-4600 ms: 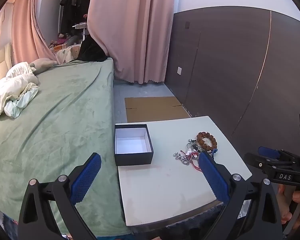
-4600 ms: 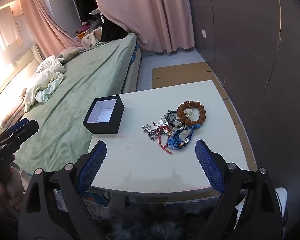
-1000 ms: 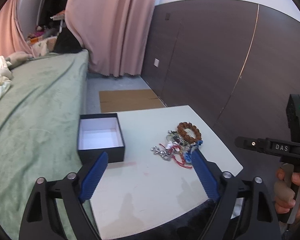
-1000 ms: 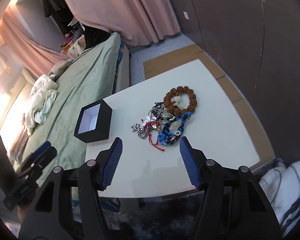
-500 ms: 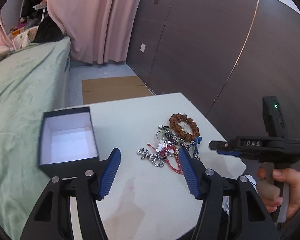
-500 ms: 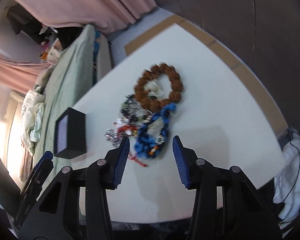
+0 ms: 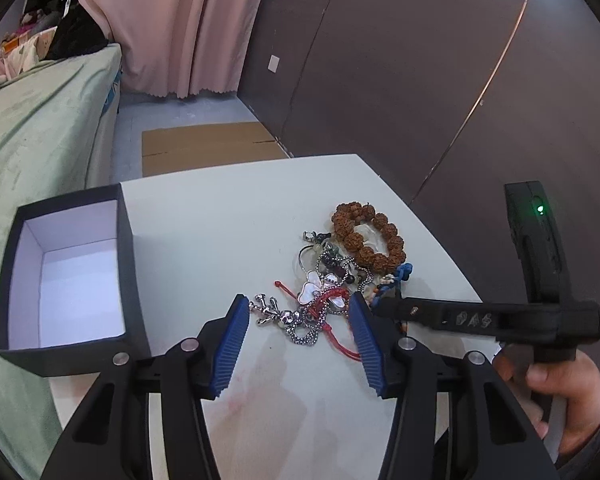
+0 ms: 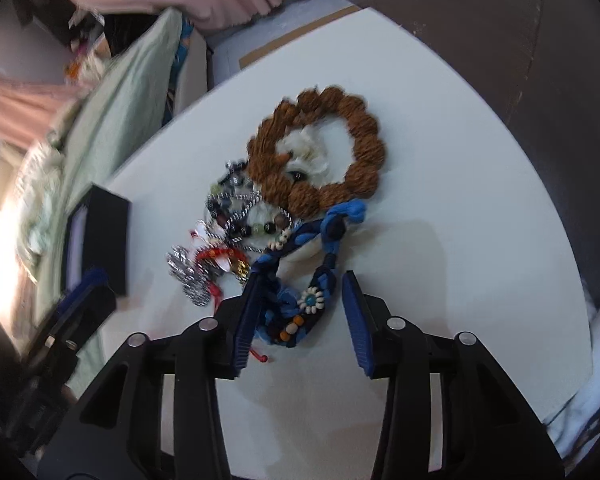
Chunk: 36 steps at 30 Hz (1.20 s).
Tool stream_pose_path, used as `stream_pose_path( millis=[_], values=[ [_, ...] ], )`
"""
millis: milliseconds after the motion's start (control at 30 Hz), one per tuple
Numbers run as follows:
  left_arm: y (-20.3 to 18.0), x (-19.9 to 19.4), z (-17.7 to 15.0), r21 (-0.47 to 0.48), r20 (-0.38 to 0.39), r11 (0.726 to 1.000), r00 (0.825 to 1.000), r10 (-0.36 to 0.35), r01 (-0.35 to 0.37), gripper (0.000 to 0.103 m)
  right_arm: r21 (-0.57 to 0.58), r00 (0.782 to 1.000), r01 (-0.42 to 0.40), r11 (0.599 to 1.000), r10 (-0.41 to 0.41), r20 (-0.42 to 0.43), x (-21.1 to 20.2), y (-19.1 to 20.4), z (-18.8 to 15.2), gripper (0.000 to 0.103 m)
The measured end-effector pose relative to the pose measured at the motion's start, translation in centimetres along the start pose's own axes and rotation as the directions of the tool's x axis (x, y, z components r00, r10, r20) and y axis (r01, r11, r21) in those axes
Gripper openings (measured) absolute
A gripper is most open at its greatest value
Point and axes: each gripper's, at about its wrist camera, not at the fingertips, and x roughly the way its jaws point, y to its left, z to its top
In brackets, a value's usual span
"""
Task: Organize jewelry
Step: 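Move both grippers down toward the jewelry pile, then grasp the blue braided bracelet with the right gripper while the left grasps the silver chain charm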
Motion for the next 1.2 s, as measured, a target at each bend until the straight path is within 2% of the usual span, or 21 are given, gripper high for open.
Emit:
stream_pose_path(
  millis=[67, 100, 133, 267, 500, 700, 967, 1067, 1200],
  values=[
    [0.0, 0.6, 0.0, 0.002, -0.012, 1.0, 1.0, 0.0, 0.0, 0.047, -0.043, 0.999, 0.049, 0.998, -0.048, 0.014, 0.3, 1.0, 0.0, 0.037],
    [0.0, 1.0, -0.1, 0.007, -0.023, 1.0, 1.0, 0.0, 0.0, 0.047, -0.043, 0.999, 0.035, 0.998, -0.034, 0.015, 0.4, 1.0, 0.0, 0.02],
    [-0.1, 1.3, -0.1, 0.01, -0.029, 1.0, 1.0, -0.001, 0.001, 0.047, -0.022, 0.999, -0.037, 0.999, 0.037, -0.006, 0.6, 0.8, 0.0, 0.013],
    [-0.3, 2.4, -0.5, 0.024, -0.053, 1.0, 0.999, 0.0, 0.001, 0.044, -0.019, 1.0, -0.001, 1.0, 0.002, 0.024, 0.1, 0.7, -0.3, 0.011],
    [-1.3, 4.1, -1.0, 0.063, -0.094, 0.998, 0.995, -0.013, 0.019, 0.042, 0.024, 0.994, -0.058, 0.998, 0.055, 0.098, -2.4, -0.1, -0.1, 0.011],
    [-1.4, 5.0, -1.4, 0.077, -0.116, 0.997, 0.993, 0.022, -0.013, 0.042, 0.031, 0.989, -0.082, 0.996, 0.078, 0.124, -3.5, 0.0, 0.0, 0.011],
    [0.2, 5.5, -0.8, 0.025, -0.072, 0.994, 0.992, 0.107, -0.106, 0.042, 0.022, 0.989, -0.084, 0.996, 0.081, 0.121, -3.8, -0.3, 0.0, 0.011],
    [0.5, 6.3, -0.8, 0.023, -0.071, 0.988, 0.986, 0.151, -0.15, 0.042, 0.017, 0.99, -0.082, 0.996, 0.08, 0.117, -3.8, -0.2, 0.0, 0.011],
    [-0.3, 6.6, -0.9, 0.067, -0.055, 0.98, 0.981, 0.189, -0.185, 0.042, 0.012, 0.99, -0.084, 0.996, 0.082, 0.113, -3.9, -0.2, 0.0, 0.011]
  ],
)
